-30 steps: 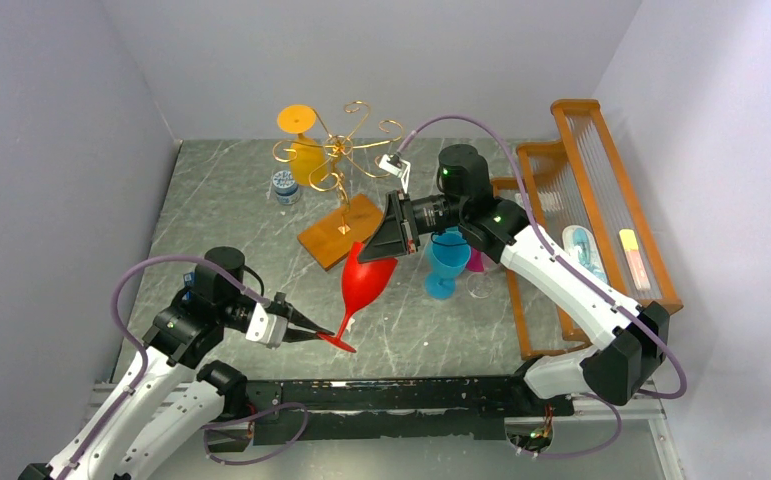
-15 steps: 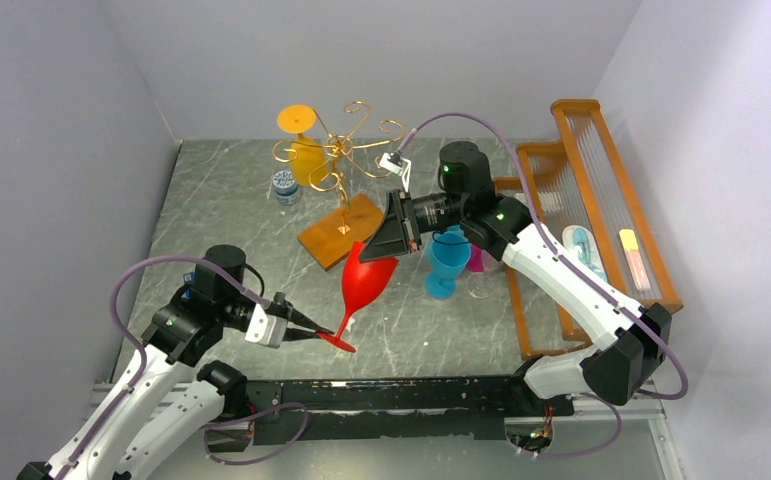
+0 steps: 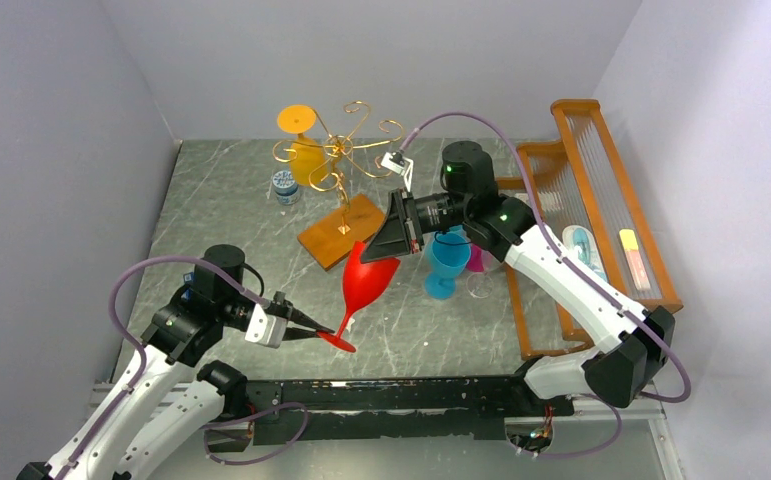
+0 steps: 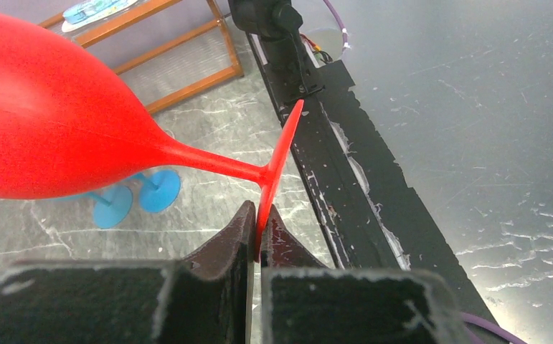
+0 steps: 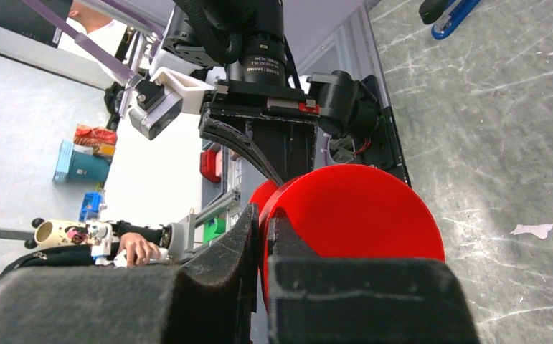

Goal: Take the wine glass off the wine glass rack
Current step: Place the wine glass at the center of the board.

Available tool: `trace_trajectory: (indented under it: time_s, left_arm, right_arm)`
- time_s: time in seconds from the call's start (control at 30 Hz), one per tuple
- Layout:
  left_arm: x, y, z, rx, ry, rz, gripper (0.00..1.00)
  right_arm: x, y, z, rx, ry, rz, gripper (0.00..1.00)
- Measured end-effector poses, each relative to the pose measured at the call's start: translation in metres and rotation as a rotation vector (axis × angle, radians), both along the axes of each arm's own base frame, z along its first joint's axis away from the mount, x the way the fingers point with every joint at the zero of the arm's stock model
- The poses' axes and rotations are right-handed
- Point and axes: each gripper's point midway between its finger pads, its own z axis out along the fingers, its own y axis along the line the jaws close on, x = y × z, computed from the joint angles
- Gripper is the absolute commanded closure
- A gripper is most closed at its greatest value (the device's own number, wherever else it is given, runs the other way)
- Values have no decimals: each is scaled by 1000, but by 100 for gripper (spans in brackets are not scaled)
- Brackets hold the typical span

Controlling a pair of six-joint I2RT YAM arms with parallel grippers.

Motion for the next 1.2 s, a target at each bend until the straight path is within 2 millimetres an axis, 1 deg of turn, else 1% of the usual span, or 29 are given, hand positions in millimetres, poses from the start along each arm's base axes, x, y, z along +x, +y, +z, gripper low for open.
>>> trace_trajectory:
  time_s: [0.1,0.2,0.27,0.3,0.37,0.5,0.53,0.57,0.6,0.63,0.77,0.9,1.0,1.1,1.13,1.2]
  left_arm:
    - [0,0,0,-1,-6,-1,95]
    - [0,0,0,-2,-8,-2,89]
    - [0,0,0,-2,-7,-2,88]
    - [0,0,0,-2,-6,-1,88]
    - [0,0,0,-1,-2,-1,94]
    - [-1,0,1,-4,-6,-7,95]
    - [-1,0,0,-4,-8,-9,95]
    - [-1,0,0,-2,-7,-11,95]
    - [-1,0,-1,1,-7,-13,95]
    - [0,0,-1,4,-8,-15,95]
    - [-1,0,1,10,-16,-31,95]
    - [-4,1,-3,22,-12,-41,95]
    - [-4,2,-4,23,-12,-46,95]
    - [-5,2,-4,24,-16,-49,95]
    - [-5,2,-4,24,-18,-51,95]
    - [-4,2,-4,24,-22,-52,95]
  right_arm:
    - [0,0,1,1,-1,-4,100]
    - [0,-1,1,1,-3,-10,100]
    - [0,-1,1,1,-1,-13,100]
    - [0,-1,2,2,-2,-14,100]
    - [-1,-1,2,4,-2,-16,100]
    - [0,-1,2,3,2,-23,100]
    - [0,-1,2,2,4,-24,97]
    - [0,-1,2,1,4,-25,89]
    - [0,-1,1,1,4,-25,84]
    - [0,-1,1,1,2,-26,81]
    - [3,0,-1,-2,-16,-40,74]
    - [3,-1,-1,-13,-16,-43,69]
    - [3,-2,0,-19,-21,-45,75]
    - [4,-3,0,-20,-28,-45,95]
    - [4,-3,0,-21,-30,-46,99]
    - [3,-3,0,-24,-19,-43,100]
